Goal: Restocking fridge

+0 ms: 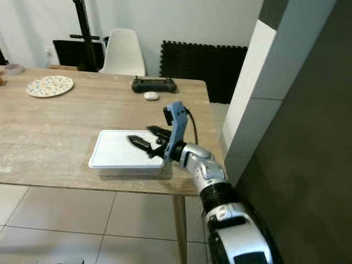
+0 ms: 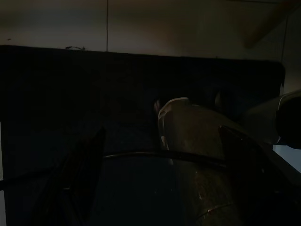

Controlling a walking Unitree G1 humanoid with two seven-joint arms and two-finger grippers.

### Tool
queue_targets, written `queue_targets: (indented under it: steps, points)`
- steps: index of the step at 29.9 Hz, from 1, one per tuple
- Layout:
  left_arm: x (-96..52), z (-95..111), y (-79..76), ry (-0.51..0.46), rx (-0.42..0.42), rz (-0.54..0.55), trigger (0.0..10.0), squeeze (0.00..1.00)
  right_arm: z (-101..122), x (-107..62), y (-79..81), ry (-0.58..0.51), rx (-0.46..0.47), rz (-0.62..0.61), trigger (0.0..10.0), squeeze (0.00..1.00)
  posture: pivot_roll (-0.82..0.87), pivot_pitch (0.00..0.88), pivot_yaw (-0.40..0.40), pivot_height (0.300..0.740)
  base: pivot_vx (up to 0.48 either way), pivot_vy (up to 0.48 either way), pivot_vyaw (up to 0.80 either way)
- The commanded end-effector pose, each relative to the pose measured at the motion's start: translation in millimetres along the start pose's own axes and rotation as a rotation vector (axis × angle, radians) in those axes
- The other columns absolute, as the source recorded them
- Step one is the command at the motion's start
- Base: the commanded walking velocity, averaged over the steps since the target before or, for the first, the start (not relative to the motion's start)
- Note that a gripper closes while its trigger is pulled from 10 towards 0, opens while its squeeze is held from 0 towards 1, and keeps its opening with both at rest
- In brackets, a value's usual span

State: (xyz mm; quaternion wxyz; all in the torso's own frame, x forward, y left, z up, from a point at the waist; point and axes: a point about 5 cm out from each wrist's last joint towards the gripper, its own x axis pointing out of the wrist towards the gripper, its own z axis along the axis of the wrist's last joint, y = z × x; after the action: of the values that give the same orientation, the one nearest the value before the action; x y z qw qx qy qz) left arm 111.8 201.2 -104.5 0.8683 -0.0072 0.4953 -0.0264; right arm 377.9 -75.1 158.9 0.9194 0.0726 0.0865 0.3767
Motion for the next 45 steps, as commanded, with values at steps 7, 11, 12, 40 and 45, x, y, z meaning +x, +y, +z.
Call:
queue_targets:
  steps: [7,11,12,40,45]
  points:
    - [-11.0,-34.5,2.8,0.100,-0.024,0.005,10.0,0.00,-0.6,-0.2,-22.9,0.068,-0.048,-0.266,10.0,0.00,-0.01,0.044,-0.072,0.740,0.000,0.000,0.00]
    - [-11.1,-33.9,3.8,0.098,-0.022,0.006,10.0,0.00,-16.7,-4.5,-27.7,0.168,0.003,-0.305,10.0,0.00,-0.01,0.044,-0.070,0.740,0.000,0.000,0.00]
    - [-10.6,-32.6,3.8,0.094,-0.021,0.006,10.0,0.00,-24.8,-6.9,-29.7,0.214,0.039,-0.334,10.0,0.00,-0.01,0.045,-0.071,0.740,0.000,0.000,0.00]
    - [-4.7,-11.8,6.2,0.020,-0.060,0.020,10.0,0.00,-46.7,-8.1,-17.1,0.186,0.586,-0.209,0.0,0.00,-0.02,0.012,-0.069,0.740,0.000,0.000,0.00]
    - [-2.1,14.9,21.1,-0.106,-0.195,0.073,10.0,0.00,-40.1,-10.1,-21.5,0.120,0.647,-0.204,0.0,0.00,-0.02,0.012,-0.068,0.740,0.000,0.000,0.00]
